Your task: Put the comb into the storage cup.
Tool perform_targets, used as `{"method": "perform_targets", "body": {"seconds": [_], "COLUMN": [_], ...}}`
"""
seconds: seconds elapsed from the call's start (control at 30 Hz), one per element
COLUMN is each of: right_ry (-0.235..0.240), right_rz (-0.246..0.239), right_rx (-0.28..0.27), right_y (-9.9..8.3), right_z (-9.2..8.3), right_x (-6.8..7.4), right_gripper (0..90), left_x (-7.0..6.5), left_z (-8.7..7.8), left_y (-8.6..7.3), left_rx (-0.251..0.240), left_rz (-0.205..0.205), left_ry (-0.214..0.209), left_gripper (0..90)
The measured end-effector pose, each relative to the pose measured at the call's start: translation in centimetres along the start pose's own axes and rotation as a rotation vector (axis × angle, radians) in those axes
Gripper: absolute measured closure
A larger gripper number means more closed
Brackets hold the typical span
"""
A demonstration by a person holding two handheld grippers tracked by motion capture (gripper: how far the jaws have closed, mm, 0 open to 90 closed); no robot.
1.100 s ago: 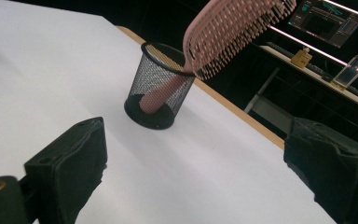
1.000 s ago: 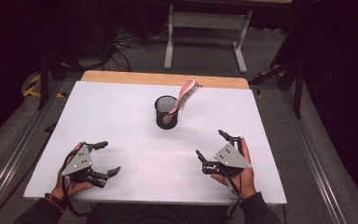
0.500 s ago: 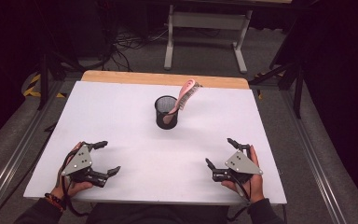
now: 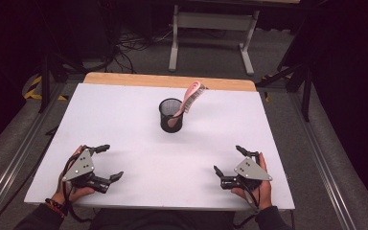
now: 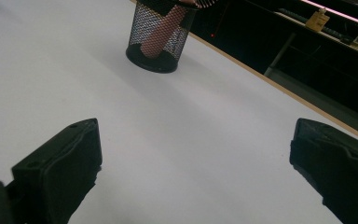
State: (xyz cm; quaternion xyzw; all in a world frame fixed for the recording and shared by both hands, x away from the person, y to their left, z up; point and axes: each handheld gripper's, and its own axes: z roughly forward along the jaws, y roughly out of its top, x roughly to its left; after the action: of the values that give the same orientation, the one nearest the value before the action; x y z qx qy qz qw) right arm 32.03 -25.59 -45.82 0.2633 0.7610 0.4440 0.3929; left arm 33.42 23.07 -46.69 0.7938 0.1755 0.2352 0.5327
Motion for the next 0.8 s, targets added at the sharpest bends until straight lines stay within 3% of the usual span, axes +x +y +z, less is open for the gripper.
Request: {"method": "perform_targets", "body": {"seconds": [0.8], "right_ry": [-0.011], "right_rz": [0.009], "right_rx": [-0.011], "right_y": [0.41], "right_z": [0.11], "right_x": [0.26], "right_gripper": [3.0], "left_x": [0.2], "left_z": [0.18], "left_y": [-0.16], "left_rx": [0.011], "left_rz": [-0.008], "left_ry": [-0.001], "left_gripper": [3.2]}}
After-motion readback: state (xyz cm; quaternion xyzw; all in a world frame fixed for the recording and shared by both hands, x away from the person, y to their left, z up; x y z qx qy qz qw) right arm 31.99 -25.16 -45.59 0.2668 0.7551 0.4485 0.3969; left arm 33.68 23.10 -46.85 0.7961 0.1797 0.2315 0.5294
